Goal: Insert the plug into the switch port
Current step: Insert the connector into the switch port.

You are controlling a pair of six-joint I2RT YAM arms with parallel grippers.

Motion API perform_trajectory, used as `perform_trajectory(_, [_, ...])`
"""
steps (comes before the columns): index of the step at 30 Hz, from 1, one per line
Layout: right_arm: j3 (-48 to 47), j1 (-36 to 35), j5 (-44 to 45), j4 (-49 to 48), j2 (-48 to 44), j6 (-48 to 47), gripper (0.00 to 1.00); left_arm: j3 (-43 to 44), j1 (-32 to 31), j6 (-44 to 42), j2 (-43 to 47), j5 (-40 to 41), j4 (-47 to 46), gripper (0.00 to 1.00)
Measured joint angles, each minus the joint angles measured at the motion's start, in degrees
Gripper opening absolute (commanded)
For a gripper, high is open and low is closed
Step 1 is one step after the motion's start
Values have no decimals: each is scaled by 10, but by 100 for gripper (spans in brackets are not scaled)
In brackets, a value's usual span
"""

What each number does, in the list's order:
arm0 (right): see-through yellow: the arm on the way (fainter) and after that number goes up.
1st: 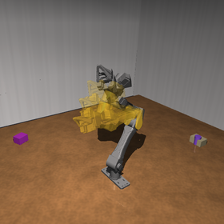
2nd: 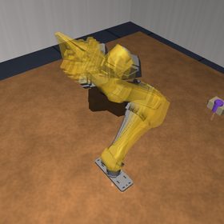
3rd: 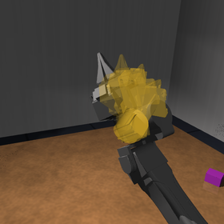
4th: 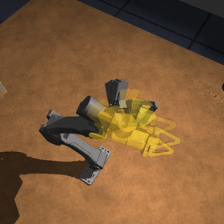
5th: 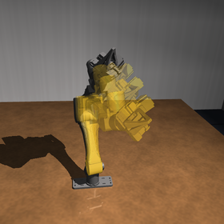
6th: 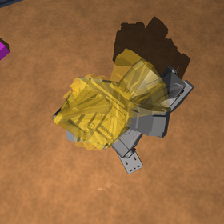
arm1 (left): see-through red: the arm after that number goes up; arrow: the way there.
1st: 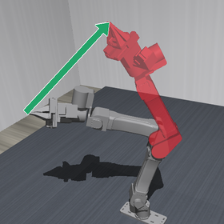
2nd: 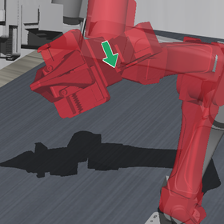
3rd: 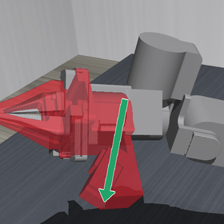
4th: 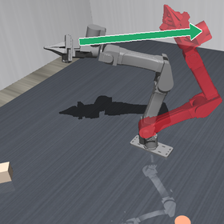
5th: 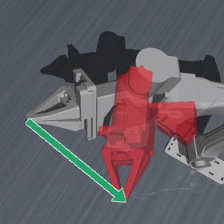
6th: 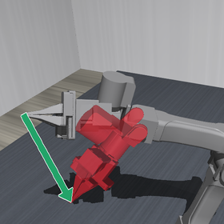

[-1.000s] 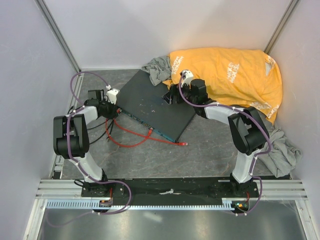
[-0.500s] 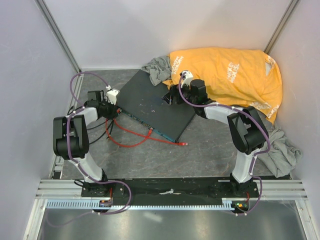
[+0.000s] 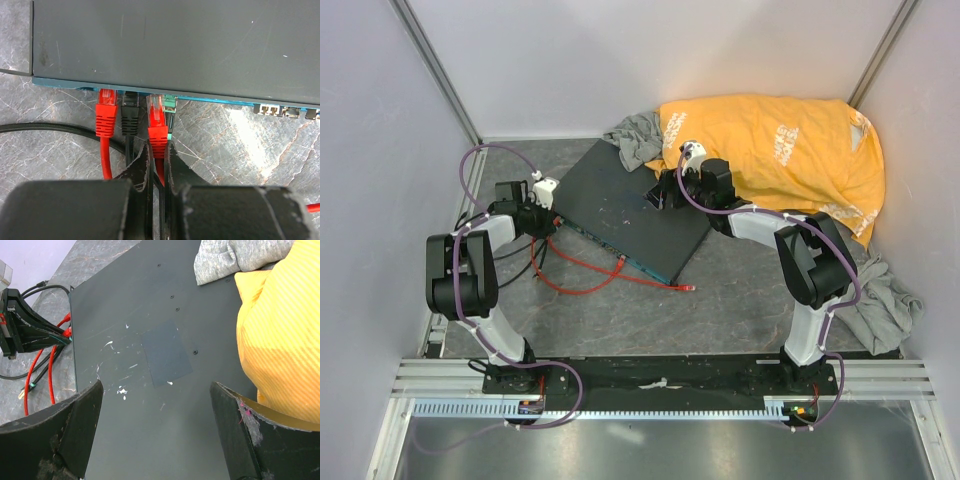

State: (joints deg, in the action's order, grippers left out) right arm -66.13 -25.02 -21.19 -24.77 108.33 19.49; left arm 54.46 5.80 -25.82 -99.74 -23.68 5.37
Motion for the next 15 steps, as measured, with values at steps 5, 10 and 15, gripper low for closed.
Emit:
perform_trajectory(5, [0, 0, 0, 0, 0, 0, 95, 0, 0, 0, 1, 0, 0, 2])
perform_trajectory(10, [0, 0, 0, 0, 0, 0, 95, -2, 0, 0, 3, 0, -2, 2])
perform_trajectory(15, [0, 0, 0, 0, 0, 0, 95, -4, 0, 0, 7, 2, -3, 2])
